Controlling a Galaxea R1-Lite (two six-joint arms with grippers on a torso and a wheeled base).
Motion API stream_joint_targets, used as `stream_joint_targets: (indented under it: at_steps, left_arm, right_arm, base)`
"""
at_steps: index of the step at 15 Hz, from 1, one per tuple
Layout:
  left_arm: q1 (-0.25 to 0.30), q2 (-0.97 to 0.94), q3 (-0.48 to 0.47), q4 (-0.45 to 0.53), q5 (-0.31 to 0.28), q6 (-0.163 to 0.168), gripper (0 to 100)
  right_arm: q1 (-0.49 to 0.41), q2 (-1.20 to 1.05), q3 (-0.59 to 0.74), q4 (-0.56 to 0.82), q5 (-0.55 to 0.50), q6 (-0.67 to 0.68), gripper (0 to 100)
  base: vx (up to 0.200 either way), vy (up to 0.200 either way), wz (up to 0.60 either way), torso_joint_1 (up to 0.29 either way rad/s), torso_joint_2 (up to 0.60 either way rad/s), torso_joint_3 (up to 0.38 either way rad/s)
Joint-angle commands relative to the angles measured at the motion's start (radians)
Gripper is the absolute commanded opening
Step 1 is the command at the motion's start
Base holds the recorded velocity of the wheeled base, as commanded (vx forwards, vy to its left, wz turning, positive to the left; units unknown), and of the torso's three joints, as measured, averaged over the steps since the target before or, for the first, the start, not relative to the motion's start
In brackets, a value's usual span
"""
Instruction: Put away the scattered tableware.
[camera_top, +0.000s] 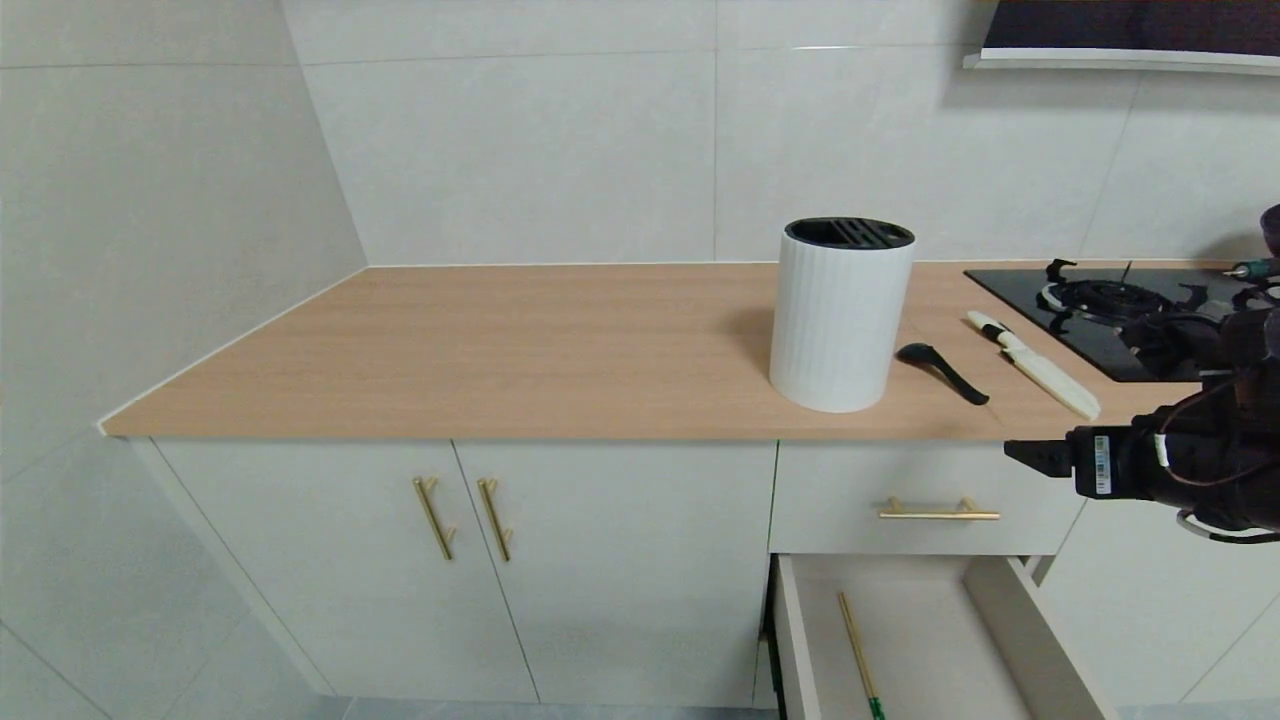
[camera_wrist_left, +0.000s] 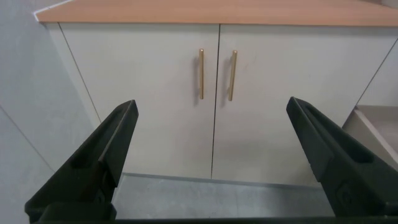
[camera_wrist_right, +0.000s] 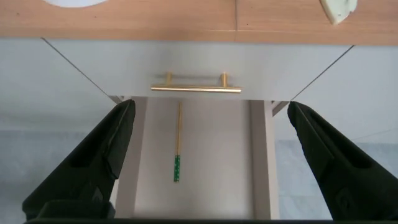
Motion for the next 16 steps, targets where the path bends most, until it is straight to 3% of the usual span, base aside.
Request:
stream_joint_targets:
  at_steps: [1, 6, 8, 11, 16]
  left_arm:
    - [0.000, 0.000, 0.000, -0.001, 0.000, 0.000, 100]
    - [0.000, 0.000, 0.000, -0.001, 0.000, 0.000, 100]
    - [0.000, 0.000, 0.000, -0.001, 0.000, 0.000, 100]
    - [0.000, 0.000, 0.000, -0.001, 0.000, 0.000, 100]
    - [0.000, 0.000, 0.000, -0.001, 0.000, 0.000, 100]
  right_arm:
    - [-0.001, 0.024, -0.019, -0.003, 0.035, -0.003, 100]
    - [-0.156, 0.221, -0.289, 0.003, 0.301, -0.092, 100]
    - [-0.187, 0.316, -0.366, 0.000, 0.361, -0.147, 100]
    - [-0.184, 0.462, -0.467, -0.024, 0.394, -0.175, 100]
    - [-0.181, 0.607, -0.505, -0.176, 0.393, -0.230, 100]
  base:
    - [0.000, 0.000, 0.00, 0.032, -0.09, -0.046]
    - [0.000, 0.000, 0.00, 0.000, 0.00, 0.000]
    - [0.000, 0.000, 0.00, 0.000, 0.00, 0.000]
    - [0.000, 0.000, 0.00, 0.000, 0.00, 0.000]
    - [0.000, 0.000, 0.00, 0.000, 0.00, 0.000]
